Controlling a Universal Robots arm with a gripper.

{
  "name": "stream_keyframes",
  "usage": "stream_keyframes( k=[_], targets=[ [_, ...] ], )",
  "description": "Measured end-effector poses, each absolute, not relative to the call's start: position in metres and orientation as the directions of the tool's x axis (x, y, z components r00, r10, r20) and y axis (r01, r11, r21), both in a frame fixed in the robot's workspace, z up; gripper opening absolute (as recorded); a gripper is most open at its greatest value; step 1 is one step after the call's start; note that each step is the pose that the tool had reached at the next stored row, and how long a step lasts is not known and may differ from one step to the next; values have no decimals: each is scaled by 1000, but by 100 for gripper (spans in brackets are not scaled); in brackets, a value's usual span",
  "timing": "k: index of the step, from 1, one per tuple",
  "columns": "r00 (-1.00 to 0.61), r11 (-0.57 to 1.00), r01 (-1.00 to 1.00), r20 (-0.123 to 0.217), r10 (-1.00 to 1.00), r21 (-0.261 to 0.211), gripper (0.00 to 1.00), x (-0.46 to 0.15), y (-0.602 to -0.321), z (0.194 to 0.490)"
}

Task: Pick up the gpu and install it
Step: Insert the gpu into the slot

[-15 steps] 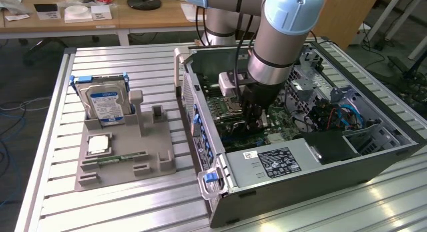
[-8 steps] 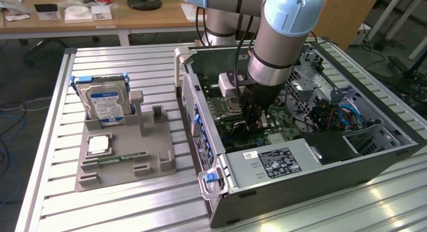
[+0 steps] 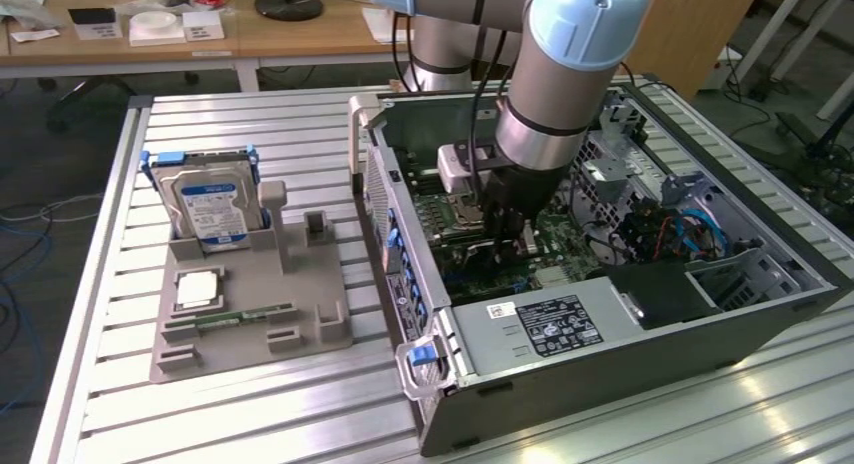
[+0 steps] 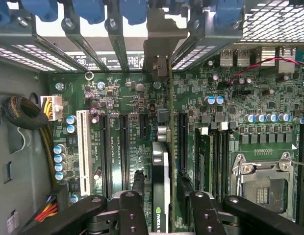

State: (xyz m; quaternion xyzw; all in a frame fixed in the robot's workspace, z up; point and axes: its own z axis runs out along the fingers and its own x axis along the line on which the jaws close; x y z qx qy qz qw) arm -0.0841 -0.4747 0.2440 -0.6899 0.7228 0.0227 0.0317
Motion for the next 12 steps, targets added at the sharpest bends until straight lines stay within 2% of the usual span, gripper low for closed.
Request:
stream_keyframes(
  k=[5,12],
  targets=[
    [-46,47,-999,-77,-996,-11,40,-84,-475,255],
    [-46,47,-999,-77,-996,-11,40,-84,-475,256]
  ],
)
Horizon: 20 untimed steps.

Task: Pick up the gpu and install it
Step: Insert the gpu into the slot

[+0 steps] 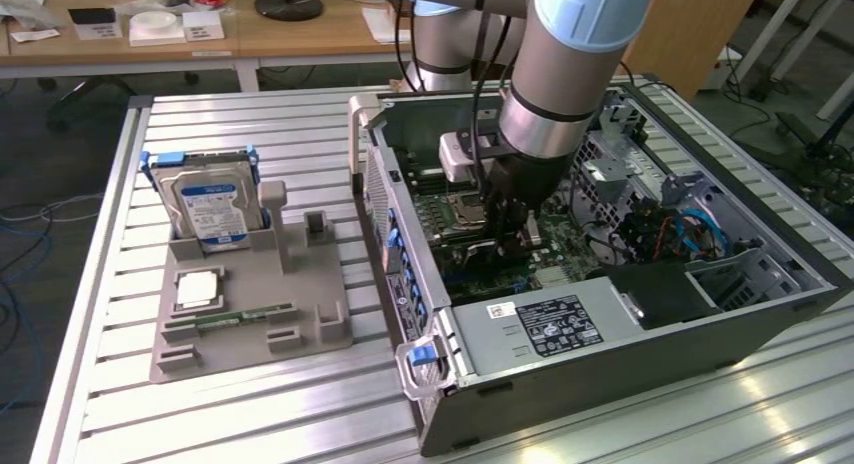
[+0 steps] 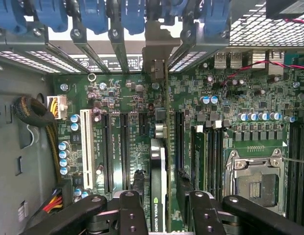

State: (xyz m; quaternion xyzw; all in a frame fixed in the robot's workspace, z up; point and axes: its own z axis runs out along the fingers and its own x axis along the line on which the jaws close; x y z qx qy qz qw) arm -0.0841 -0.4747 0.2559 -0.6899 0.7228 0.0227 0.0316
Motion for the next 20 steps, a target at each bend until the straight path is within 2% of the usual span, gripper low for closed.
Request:
stream_keyframes(
  k=[20],
  targets=[
    [-46,47,-999,-80,-996,-15,40,-90,-474,259]
  ],
)
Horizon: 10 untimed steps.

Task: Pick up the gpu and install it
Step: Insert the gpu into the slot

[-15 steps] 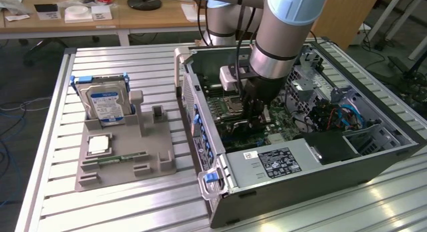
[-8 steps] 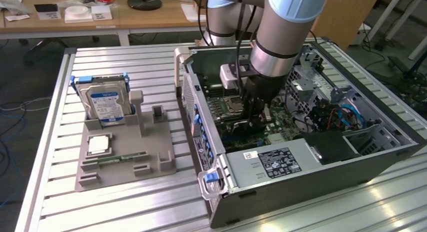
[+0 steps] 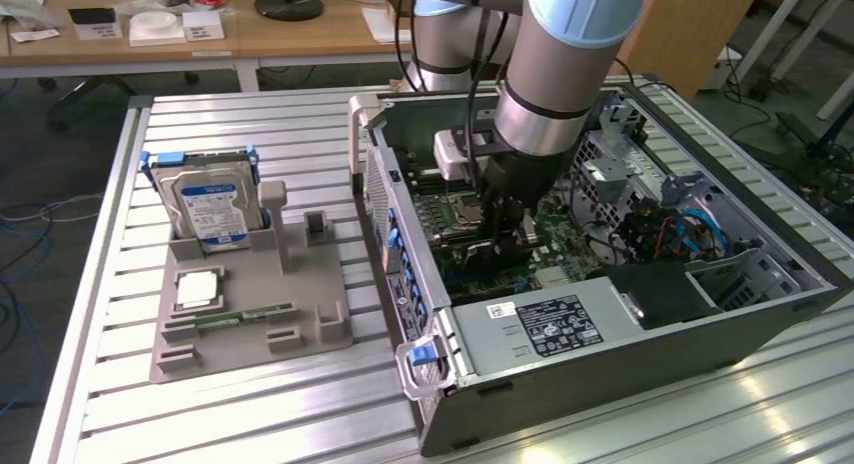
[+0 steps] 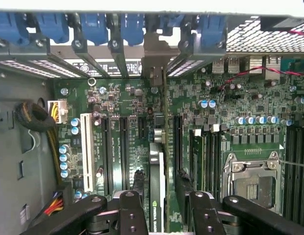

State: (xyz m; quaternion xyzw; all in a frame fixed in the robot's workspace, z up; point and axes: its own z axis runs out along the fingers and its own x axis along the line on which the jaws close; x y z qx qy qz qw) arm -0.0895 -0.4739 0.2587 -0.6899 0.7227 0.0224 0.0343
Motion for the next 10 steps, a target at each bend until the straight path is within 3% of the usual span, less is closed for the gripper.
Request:
stream_keyframes(
  k=[10],
  targets=[
    [-46,47,-999,-81,-996,-15,40,-90,-473,257]
  ],
)
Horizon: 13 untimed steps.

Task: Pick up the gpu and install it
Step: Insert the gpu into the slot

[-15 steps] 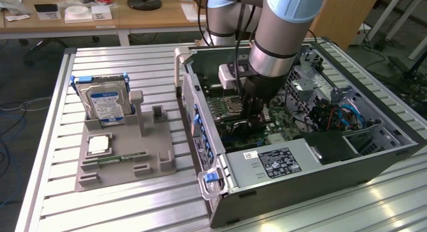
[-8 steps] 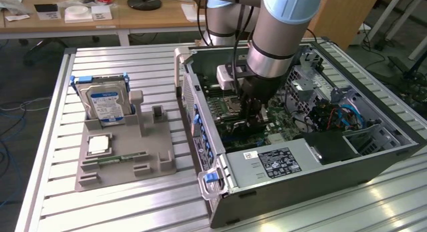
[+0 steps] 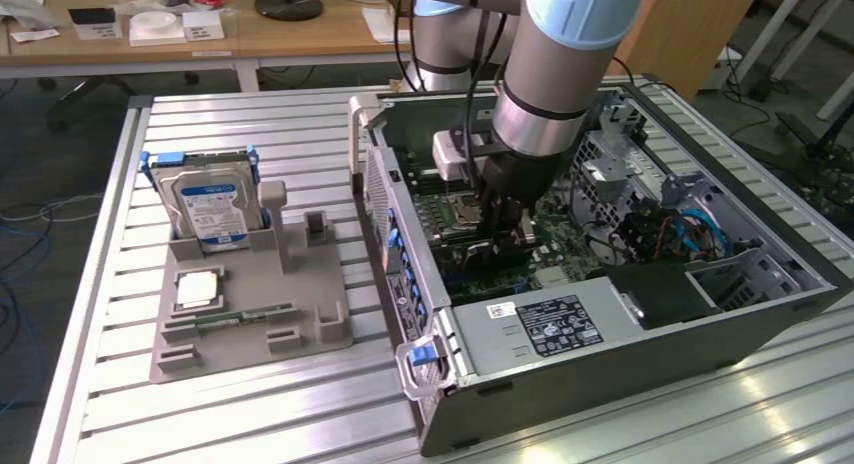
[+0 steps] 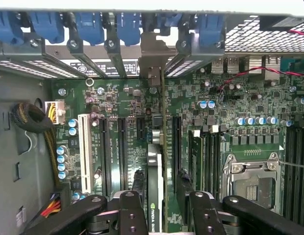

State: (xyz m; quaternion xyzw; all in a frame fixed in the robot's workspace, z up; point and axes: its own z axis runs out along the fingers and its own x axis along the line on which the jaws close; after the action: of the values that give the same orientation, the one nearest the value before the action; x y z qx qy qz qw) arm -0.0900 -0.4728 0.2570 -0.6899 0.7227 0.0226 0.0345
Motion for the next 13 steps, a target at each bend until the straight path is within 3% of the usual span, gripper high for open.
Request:
stream_keyframes(
  k=[13],
  targets=[
    [-46,47,-999,-81,-996,-15,40,-92,-473,253]
  ],
)
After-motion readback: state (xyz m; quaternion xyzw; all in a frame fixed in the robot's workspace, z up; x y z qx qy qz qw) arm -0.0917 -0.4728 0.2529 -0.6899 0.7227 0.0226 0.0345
